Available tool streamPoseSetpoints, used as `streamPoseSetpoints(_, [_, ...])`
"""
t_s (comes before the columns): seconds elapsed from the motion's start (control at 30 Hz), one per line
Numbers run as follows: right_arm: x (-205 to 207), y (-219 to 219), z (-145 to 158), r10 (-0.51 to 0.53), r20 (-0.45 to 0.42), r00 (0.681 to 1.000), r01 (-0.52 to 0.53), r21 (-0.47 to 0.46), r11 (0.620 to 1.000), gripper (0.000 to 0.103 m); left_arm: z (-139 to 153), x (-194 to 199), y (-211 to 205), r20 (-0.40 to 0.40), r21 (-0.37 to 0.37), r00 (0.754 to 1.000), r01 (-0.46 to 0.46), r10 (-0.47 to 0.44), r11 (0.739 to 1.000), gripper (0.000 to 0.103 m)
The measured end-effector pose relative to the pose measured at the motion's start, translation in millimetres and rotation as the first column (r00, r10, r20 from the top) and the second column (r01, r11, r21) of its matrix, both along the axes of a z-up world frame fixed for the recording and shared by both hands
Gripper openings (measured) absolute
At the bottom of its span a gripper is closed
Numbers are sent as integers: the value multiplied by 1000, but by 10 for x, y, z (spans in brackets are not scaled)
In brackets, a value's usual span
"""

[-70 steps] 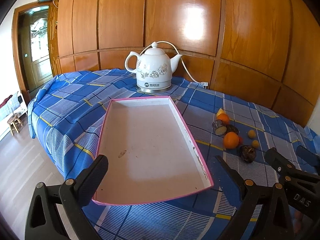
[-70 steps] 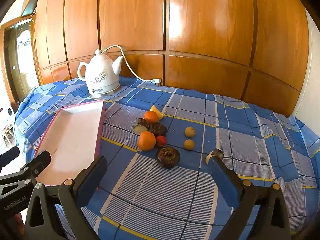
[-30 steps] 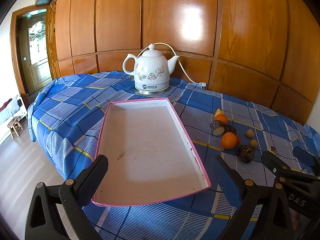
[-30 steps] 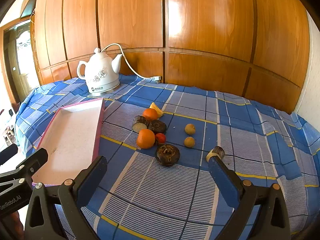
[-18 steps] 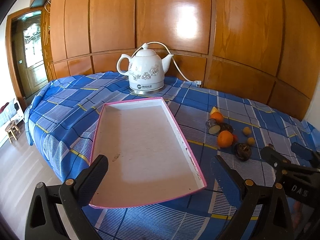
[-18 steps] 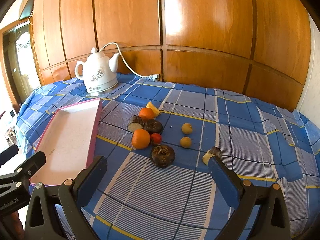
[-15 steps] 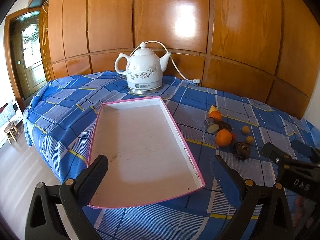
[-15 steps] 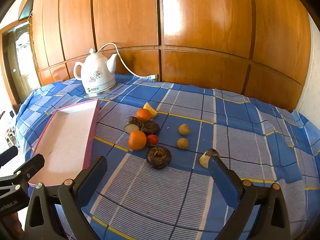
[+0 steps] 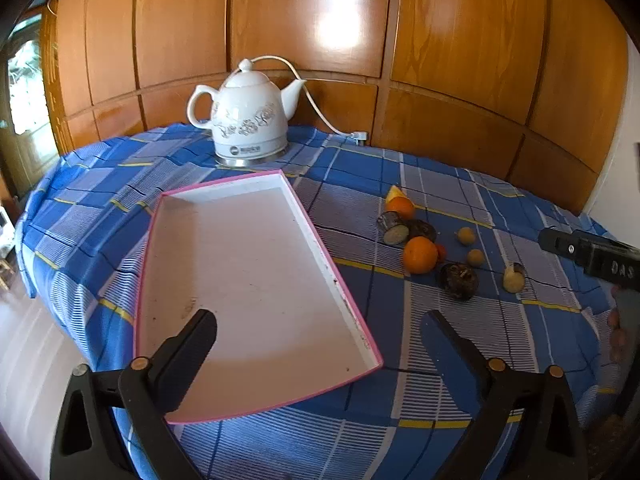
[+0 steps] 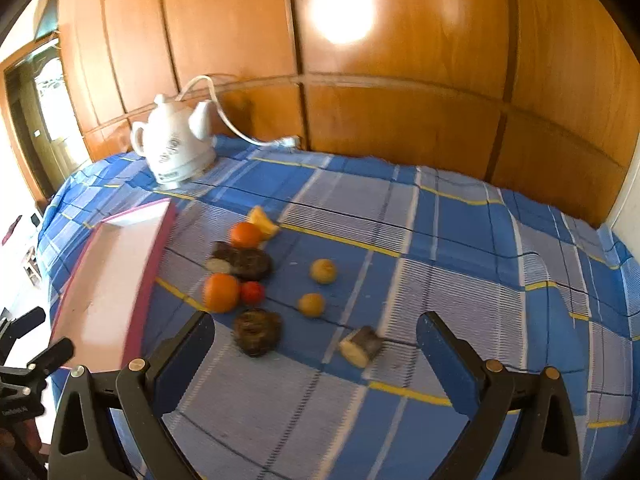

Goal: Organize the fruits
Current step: 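Close the left tool on the dark round fruit while the right tool nears a yellow fruit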

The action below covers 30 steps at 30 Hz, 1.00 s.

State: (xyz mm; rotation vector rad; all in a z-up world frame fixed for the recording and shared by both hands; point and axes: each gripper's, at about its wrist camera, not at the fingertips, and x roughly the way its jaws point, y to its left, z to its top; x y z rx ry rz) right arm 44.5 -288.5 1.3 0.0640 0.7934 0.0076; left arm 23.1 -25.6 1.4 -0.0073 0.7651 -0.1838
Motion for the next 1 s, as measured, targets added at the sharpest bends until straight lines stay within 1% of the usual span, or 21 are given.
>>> streamPoseSetpoints(0.1, [123,-281,-40,-21,-36,999,22,5,1000,100,28,71,-73,-10,7,998,56,-56,998,88])
streamPoseSetpoints(0.13, [164,-370,-64,-29,-53,998,30,19,999,96,36,90,-106,-11,11,997,76,-76,997,82])
streamPoseSetpoints(0.17, [203,-465,-92,-36,-64,997,38,40,998,90,44,117,-145,-19,8,995,103,-103,995,78])
streamPoseSetpoints(0.23, [268,-617,-153,-57,-87,995,63,71,996,82,48,196,-238,-44,-6,987,157,-157,988,65])
streamPoseSetpoints(0.27, [295,-692,-193,-67,-98,993,76,90,993,76,47,227,-274,-52,-8,983,174,-174,985,61])
streamPoseSetpoints(0.33, [310,-797,-270,-94,-118,989,108,120,987,67,35,310,-399,-83,-27,969,231,-232,973,47])
streamPoseSetpoints(0.37, [325,-830,-297,-104,-134,986,122,131,984,64,22,348,-457,-100,-37,963,250,-252,968,45])
streamPoseSetpoints(0.4, [345,-867,-324,-112,-153,982,135,149,980,63,6,383,-525,-117,-46,956,266,-269,963,41])
streamPoseSetpoints(0.43, [352,-876,-326,-108,-154,982,133,165,977,62,-11,412,-631,-134,-55,945,294,-299,954,39])
streamPoseSetpoints(0.5, [369,-870,-308,-104,-148,984,129,168,977,62,-54,435,-858,-145,-52,925,349,-352,936,39])
streamPoseSetpoints(0.57, [376,-851,-316,-88,-157,984,118,191,975,62,-132,479,-1054,-172,-62,907,379,-384,923,39])
streamPoseSetpoints(0.6, [387,-841,-328,-87,-162,983,119,200,973,62,-190,515,-1159,-189,-68,900,387,-393,919,39])
streamPoseSetpoints(0.7, [401,-871,-351,-86,-176,981,129,244,961,62,-324,616,-1393,-215,-72,890,395,-401,916,41])
streamPoseSetpoints(0.73, [403,-893,-355,-89,-179,980,135,263,955,62,-366,650,-1448,-222,-68,890,392,-397,917,44])
streamPoseSetpoints(0.87, [410,-978,-374,-100,-190,977,157,318,935,62,-563,810,-1618,-249,-52,897,363,-364,930,51])
streamPoseSetpoints(0.9, [415,-989,-377,-102,-191,976,161,324,932,63,-602,844,-1653,-248,-39,903,353,-351,935,53])
streamPoseSetpoints(0.93, [418,-993,-378,-101,-192,976,161,329,930,62,-630,865,-1673,-245,-30,906,348,-344,937,58])
streamPoseSetpoints(1.0, [431,-979,-384,-88,-195,977,151,340,928,62,-705,905,-1699,-253,-17,910,334,-327,942,59])
